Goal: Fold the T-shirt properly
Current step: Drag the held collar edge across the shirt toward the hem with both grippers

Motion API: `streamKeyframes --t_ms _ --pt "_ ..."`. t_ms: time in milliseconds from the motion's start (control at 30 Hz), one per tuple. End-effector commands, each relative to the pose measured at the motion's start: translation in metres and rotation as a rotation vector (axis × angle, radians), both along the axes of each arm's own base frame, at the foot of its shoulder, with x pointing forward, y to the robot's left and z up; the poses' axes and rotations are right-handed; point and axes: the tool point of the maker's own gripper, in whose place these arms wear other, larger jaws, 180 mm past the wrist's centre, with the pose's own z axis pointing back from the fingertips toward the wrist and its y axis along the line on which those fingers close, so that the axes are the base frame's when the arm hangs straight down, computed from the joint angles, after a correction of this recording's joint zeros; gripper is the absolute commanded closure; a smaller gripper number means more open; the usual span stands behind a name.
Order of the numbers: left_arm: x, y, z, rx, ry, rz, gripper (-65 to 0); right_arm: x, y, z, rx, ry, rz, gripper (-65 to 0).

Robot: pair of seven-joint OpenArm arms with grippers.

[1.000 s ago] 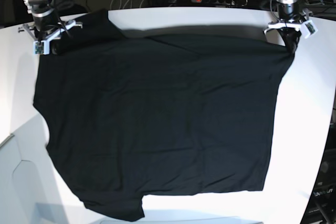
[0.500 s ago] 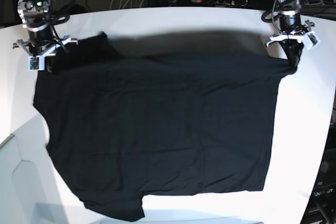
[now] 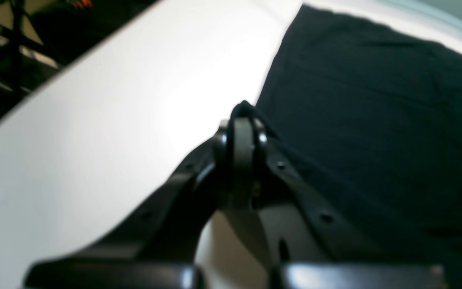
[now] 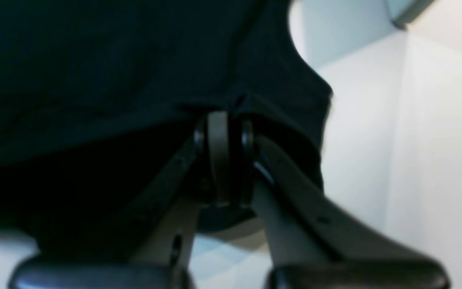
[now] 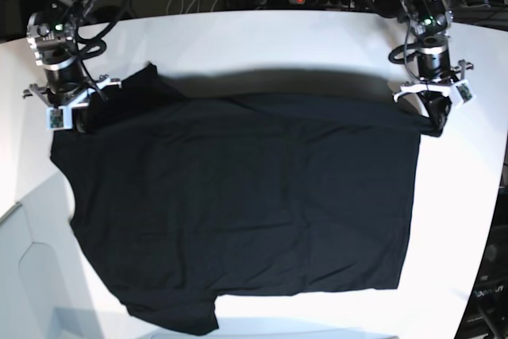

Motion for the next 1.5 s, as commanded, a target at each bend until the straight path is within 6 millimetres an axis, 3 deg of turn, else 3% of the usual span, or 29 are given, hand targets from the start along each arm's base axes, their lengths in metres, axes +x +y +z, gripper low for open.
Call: streamKeyframes --t_ms 0,200,267,467,700,867,1067,1333,1467 --pt "0.007 0.005 0.014 0.029 -0.042 0.001 -0.1 0.01 0.003 0.01 -0.004 -0.044 0.033 -3.0" --pt "0.025 0.004 0.019 0.005 -0.045 -0.003 -0.1 0.037 0.0 -0.001 0.049 -0.048 0.031 -3.0" --pt "0.03 0.004 0.013 -0.013 -0.032 0.0 -0.1 0.048 -0.006 -0.001 0.05 -0.054 0.031 -3.0" --pt "0.039 0.008 0.003 -0.039 -0.024 0.01 -0.1 0.079 0.003 -0.002 0.011 -0.04 0.096 -3.0" --pt "0.061 0.007 0.02 -0.002 -0.065 0.002 -0.1 0.116 0.003 -0.006 0.009 -0.025 0.097 -3.0" --pt "0.077 0.008 0.034 0.031 -0.095 -0.001 -0.1 0.129 0.001 -0.005 0.023 -0.027 0.098 -3.0" --pt "0.094 0.013 0.023 0.009 -0.08 0.013 -0.1 0.145 0.005 -0.01 0.063 -0.016 0.103 -3.0" --pt "0.113 0.019 0.013 -0.024 -0.065 0.016 -0.1 0.166 0.009 -0.003 0.095 -0.035 0.11 -3.0" --pt "0.119 0.02 0.014 -0.029 -0.072 0.017 -0.3 0.166 0.006 -0.006 0.095 -0.024 0.109 -3.0"
